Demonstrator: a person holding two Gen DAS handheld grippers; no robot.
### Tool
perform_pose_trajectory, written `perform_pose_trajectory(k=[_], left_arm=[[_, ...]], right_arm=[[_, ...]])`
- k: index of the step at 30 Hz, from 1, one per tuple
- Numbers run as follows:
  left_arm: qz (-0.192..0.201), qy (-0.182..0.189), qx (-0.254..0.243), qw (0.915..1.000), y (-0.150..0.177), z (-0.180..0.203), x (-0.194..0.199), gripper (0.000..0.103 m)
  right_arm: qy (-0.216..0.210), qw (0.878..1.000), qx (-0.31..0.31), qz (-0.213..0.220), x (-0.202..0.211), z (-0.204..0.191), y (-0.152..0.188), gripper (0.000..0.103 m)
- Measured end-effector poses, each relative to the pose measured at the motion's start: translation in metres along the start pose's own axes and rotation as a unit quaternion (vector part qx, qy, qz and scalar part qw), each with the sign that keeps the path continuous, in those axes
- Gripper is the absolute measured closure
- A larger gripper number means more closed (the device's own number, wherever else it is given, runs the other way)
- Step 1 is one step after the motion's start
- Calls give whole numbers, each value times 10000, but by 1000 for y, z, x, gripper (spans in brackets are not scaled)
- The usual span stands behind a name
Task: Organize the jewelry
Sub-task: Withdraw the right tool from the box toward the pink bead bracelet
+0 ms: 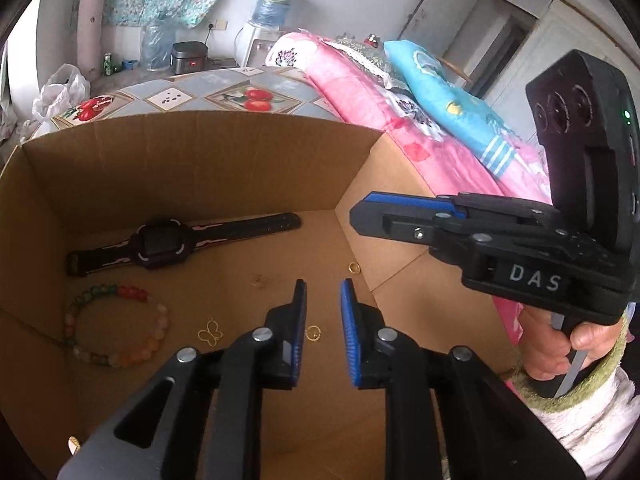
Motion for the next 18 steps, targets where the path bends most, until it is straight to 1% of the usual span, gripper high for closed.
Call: perform_pose_trajectory(k=[7,10,13,18], left_arm=[[57,12,-4,10000,-2,1,2,86],[190,32,-11,9998,-3,2,11,86],[438,72,-35,9990,-4,4,27,86],[988,167,-139,9949,1,8,69,86]], right_arm=[[-21,9998,-101,170,9,5,-3,89],[-12,9996,-133,263,16,4,-3,89],[-34,9992,-137,367,25,0,-3,89],[-70,9984,-117,552,46,-11,2,89]])
Point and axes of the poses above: each gripper's, at about its wrist camera, not at the fingertips, and x roughly against the way its jaws point, z to its right, y to its underside, the point moved 3 cm from there along -x, roughly the way its jaws point, and after that the axes turned 2 degrees about z, right-handed, at the moved point
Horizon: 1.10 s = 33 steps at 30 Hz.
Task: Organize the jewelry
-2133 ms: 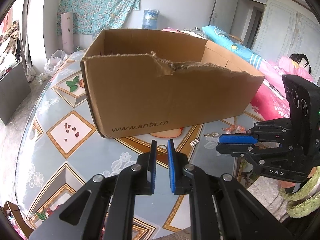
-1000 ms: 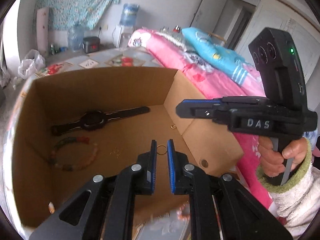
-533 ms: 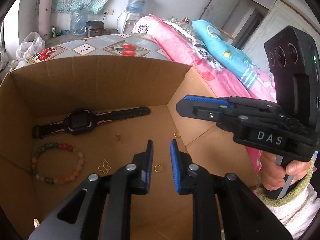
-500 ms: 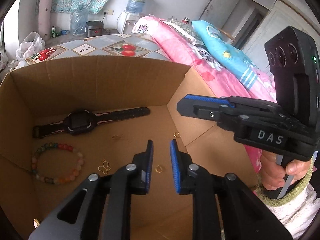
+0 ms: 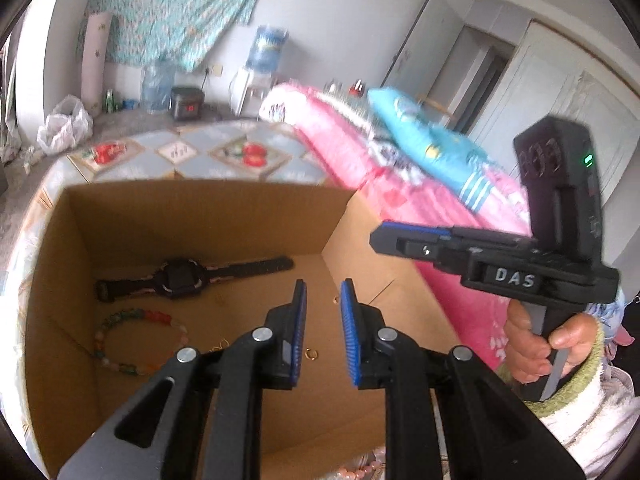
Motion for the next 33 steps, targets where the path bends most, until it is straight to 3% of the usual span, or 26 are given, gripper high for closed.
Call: perform_pose_trajectory(k=[7,13,19,22,30,33], left_arm=[[554,61,-171,9983,20,2,63,83],[797,-1,-291,9964,62,-1,108,80],[466,-67,-137,9988,121,-6,107,79],[185,-349,-153,9991,146,-6,89,78],[-256,-600,5,9979,186,-11,53,79],[-292,-629,-10,9976,190,-11,49,79]], right_arm=[[-364,9990,-76,230,37,-16,22,86],[-931,9956,-23,116,55,-40,68,78],[-1098,9927,-411,-283,36,-47,120,76],[-1185,9900,-592,-490,23,-50,139,76],[-34,9969,269,-736,-7,-70,175,76],[109,9962,528,-683,-16,-79,178,76]])
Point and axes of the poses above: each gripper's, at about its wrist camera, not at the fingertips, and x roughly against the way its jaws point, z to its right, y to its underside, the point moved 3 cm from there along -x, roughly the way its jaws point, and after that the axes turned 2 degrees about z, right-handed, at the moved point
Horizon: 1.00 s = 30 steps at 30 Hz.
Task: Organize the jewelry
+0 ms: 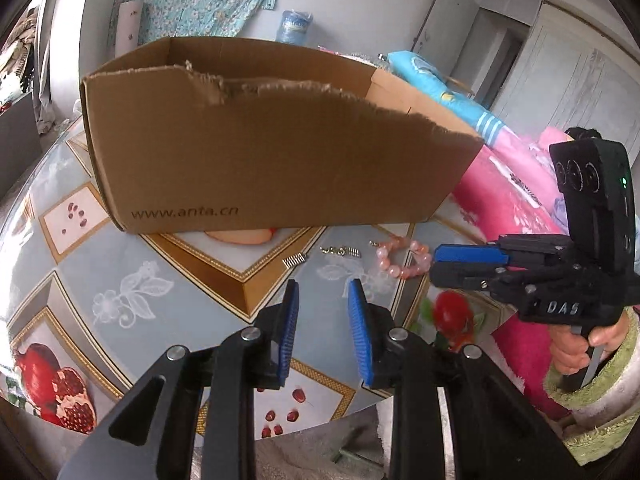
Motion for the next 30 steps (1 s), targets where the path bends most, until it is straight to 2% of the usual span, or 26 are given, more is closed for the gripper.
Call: perform_pose_trajectory(k=[6,9,11,12,13,16,21,25,30], left_arm=[[8,-28,111,9999,-2,-3,-2,79],[-5,-28,164,9999,0,-4,-2,78],[-21,-30,172,9998,1,-4,-2,78],[-28,-33,170,9998,1,-4,-3,78],[-33,-35,168,9998,1,-4,-3,78],[-35,-18,202,9998,1,-6,-4,78],[-68,25,228,9997,1,-7,-8,78],[-89,35,229,9997,0,-6,-11,78],[-96,29,222,9997,-1,-5,-13,78]], right_arm=[[764,9929,903,100,-23,-25,1,76],[1038,9884,1112,25,-35,-28,1,76],[1031,9889,1070,53,-38,-24,3,82],[967,9908,944,37,-39,-20,1,94],[922,9921,847,40,-39,-16,0,95],[631,9973,272,271,-26,-3,-8,95],[92,9956,-665,649,3,30,-16,95],[-555,9819,-1660,726,14,65,-12,95],[-839,9579,-2651,717,13,98,6,95]])
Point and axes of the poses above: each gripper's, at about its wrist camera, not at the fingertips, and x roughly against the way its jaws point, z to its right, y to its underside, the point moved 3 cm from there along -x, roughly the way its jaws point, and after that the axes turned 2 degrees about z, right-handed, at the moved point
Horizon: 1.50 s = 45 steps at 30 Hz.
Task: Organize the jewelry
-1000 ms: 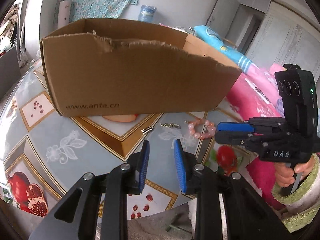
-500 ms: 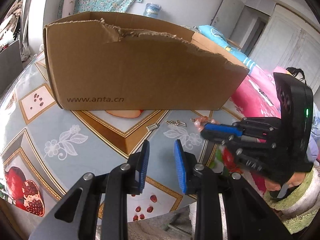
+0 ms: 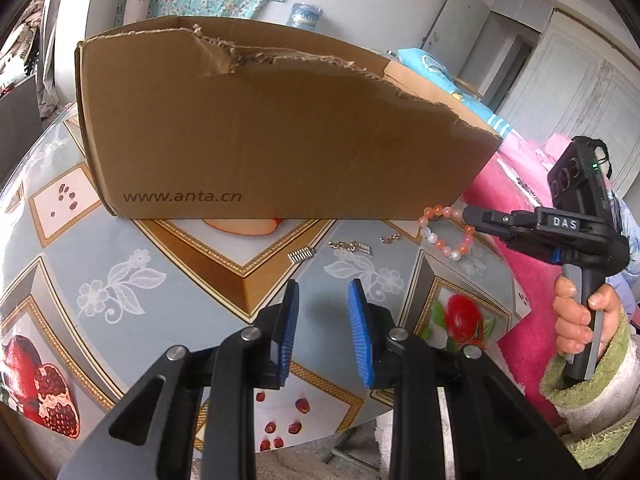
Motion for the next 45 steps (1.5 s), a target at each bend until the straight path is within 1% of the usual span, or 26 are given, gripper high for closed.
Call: perform_pose_trajectory(k=[2,4,5,7,9,11,12,13,15,17,19,21,23,24,30,33,36,40,43,45], left_arm=[[-12,-10,-13,10000,1,0,0,78],[-29,-30,-31,10000,1,0,-1,78],[-41,-43,-36,10000,2,0,-2,78],[-49,-55,-33,10000,1,1,-3,78],[-49,-67,-32,10000,1,1,-5,78],[-51,-85,-34,9999,0,1,-6,78],[-53,-104,-38,9999,0,2,-7,78],[-55,-117,-40,9999,0,2,-8,78],[-57,-143,-50,9999,-1,3,-10,78],[-55,-161,-71,9998,0,4,-10,78],[-59,-184,-90,9998,0,5,-11,78],[-56,-201,-88,9997,0,6,-12,78],[-53,-192,-60,9998,0,6,-14,78],[-53,-193,-45,9998,0,6,-15,78],[-8,-162,32,9999,-1,6,-16,78],[-6,-143,58,9999,1,4,-14,78],[6,-117,113,9999,2,0,-12,78],[28,-89,140,9999,2,-2,-10,78],[42,-82,138,9999,1,-3,-9,78],[50,-69,147,9999,2,-2,-9,78]], right_arm=[[-18,9995,-303,62,4,11,-1,95],[28,9989,-458,50,5,19,0,95],[41,9988,-491,28,5,21,0,93],[102,9986,-513,-60,7,27,2,92],[218,9989,-377,-198,4,23,6,84],[377,9989,-157,-218,3,14,8,81],[446,9988,-65,-210,2,11,7,78],[615,9979,89,-157,6,12,8,76],[1116,9926,469,128,12,2,5,71],[1305,9887,640,367,16,-6,1,69],[1230,9876,760,616,22,-14,-2,69],[947,9894,849,700,19,-26,-1,69],[701,9905,1045,561,6,-38,9,70],[714,9891,1190,491,5,-42,19,70],[987,9790,1776,147,-36,-63,37,69],[1167,9746,1907,164,-46,-66,37,69],[1254,9716,1996,186,-53,-67,34,69],[1424,9648,2203,200,-61,-71,32,70],[1594,9561,2448,217,-65,-76,35,74],[1702,9504,2594,221,-67,-79,38,80]])
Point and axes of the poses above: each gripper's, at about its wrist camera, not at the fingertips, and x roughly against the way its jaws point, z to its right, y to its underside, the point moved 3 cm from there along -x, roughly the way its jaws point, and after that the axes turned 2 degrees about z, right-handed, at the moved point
